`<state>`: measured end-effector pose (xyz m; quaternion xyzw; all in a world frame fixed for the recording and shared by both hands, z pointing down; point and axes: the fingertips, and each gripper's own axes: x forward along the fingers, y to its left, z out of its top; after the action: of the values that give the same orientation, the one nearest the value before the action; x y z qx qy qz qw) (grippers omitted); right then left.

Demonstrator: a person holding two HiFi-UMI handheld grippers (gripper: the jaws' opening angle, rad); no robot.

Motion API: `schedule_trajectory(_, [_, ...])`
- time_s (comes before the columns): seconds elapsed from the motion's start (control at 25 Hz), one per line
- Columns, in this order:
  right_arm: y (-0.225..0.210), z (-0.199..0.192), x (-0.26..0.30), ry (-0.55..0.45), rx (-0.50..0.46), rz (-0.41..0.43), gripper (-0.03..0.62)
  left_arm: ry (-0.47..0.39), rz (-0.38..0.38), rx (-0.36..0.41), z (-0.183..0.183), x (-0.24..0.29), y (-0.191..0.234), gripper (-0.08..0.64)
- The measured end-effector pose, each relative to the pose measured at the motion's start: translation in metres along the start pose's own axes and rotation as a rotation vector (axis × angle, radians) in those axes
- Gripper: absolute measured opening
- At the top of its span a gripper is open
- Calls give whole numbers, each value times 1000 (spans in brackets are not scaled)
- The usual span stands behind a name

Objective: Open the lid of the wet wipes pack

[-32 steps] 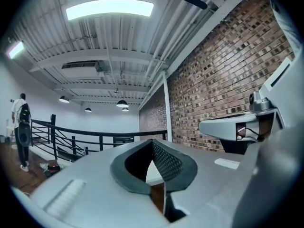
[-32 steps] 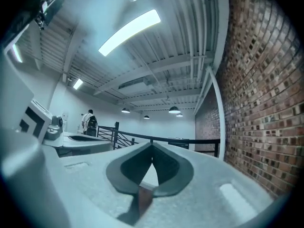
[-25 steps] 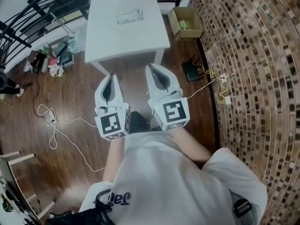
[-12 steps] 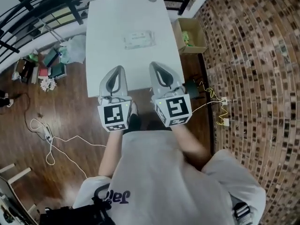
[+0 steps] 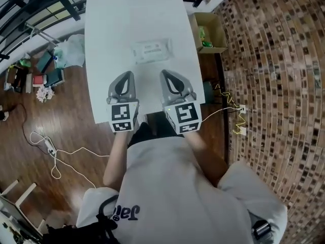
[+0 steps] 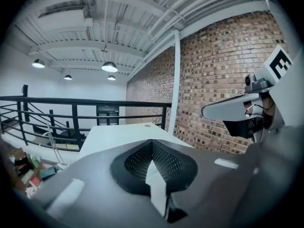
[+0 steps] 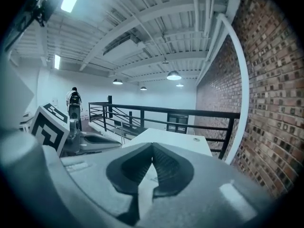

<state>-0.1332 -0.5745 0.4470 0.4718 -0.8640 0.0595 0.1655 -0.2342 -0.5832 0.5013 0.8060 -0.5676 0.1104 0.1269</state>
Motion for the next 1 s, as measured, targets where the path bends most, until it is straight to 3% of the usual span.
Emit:
schedule_trajectory(0.48, [-58, -68, 111, 194, -55, 43, -11, 216, -36, -42, -67, 115, 29, 15])
schedule_trajectory(0.68, [-64, -101, 133, 271, -133, 67, -11, 282, -101, -75, -89, 139, 23, 15])
schedule_trajectory(0.84, [-64, -122, 139, 313, -197, 101, -11, 287, -118, -31, -99, 155, 15, 15])
schedule_trajectory(1.0, [-48, -136, 145, 325, -337, 191, -2, 315, -102, 14, -103, 157, 14, 15])
